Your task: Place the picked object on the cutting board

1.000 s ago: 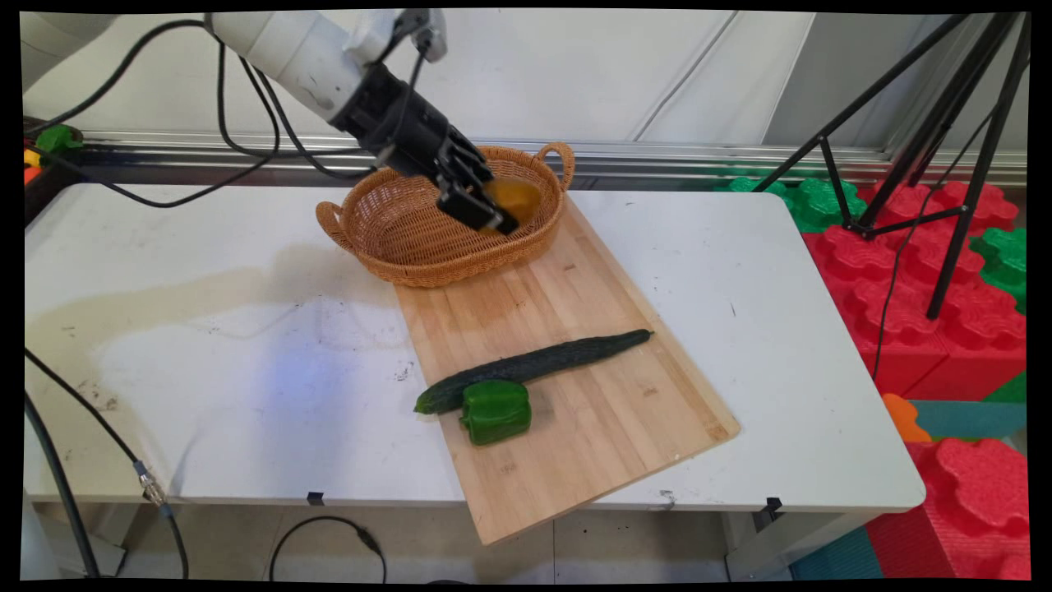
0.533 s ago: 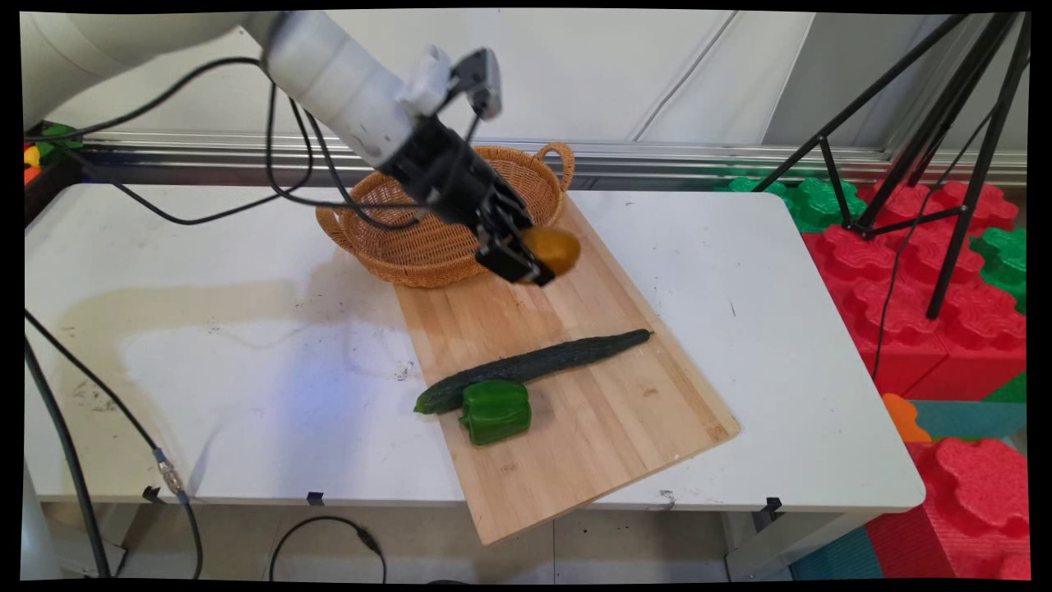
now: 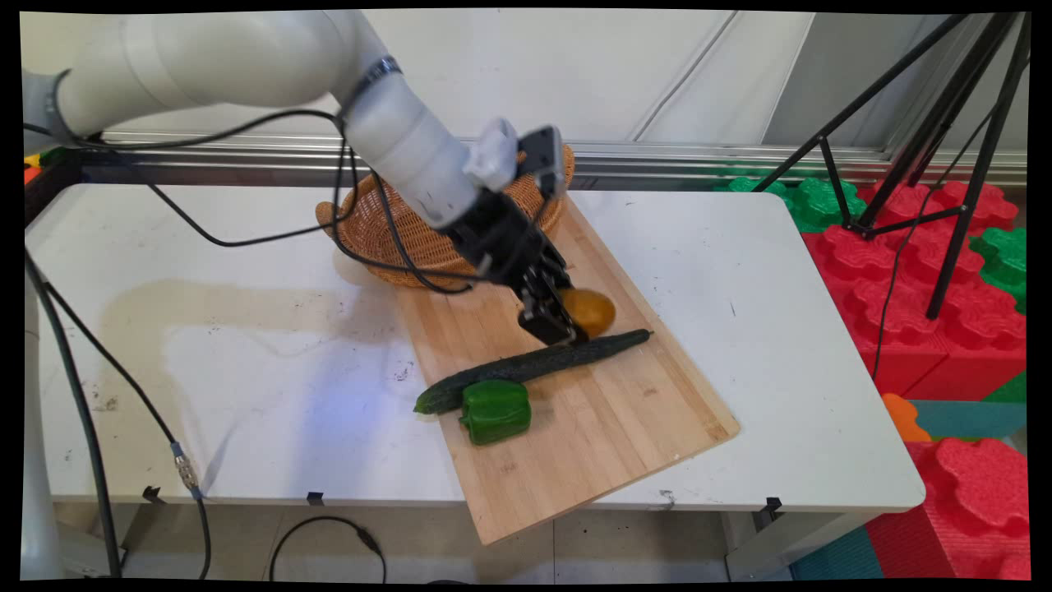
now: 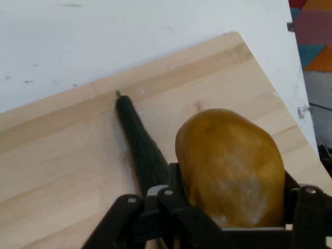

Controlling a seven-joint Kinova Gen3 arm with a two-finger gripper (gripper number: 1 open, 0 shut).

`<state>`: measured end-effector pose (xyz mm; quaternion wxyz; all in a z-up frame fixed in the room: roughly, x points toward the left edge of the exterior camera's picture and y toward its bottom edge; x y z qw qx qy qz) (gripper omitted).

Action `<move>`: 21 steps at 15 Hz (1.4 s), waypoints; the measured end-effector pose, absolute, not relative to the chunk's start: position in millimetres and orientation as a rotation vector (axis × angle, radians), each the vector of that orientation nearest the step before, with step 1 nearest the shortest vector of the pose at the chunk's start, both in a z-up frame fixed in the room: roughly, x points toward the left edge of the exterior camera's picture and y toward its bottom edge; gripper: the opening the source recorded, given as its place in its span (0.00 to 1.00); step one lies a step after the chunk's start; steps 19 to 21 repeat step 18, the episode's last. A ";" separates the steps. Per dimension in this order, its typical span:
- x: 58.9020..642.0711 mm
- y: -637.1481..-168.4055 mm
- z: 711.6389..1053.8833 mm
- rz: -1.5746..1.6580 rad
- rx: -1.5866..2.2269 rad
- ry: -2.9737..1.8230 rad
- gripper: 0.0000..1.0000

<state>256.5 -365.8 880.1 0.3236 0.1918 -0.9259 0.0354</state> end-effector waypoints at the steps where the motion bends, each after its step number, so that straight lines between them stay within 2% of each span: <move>1: 249.7 -365.9 873.9 0.086 0.502 -2.438 0.00; 11: 202.2 -365.5 810.3 0.047 0.474 -2.530 0.00; 15: 191.4 -367.0 794.9 0.071 0.452 -2.545 0.00; 16: 189.3 -367.6 792.6 0.079 0.449 -2.545 1.00; 21: 186.3 -368.8 790.1 0.093 0.442 -2.540 1.00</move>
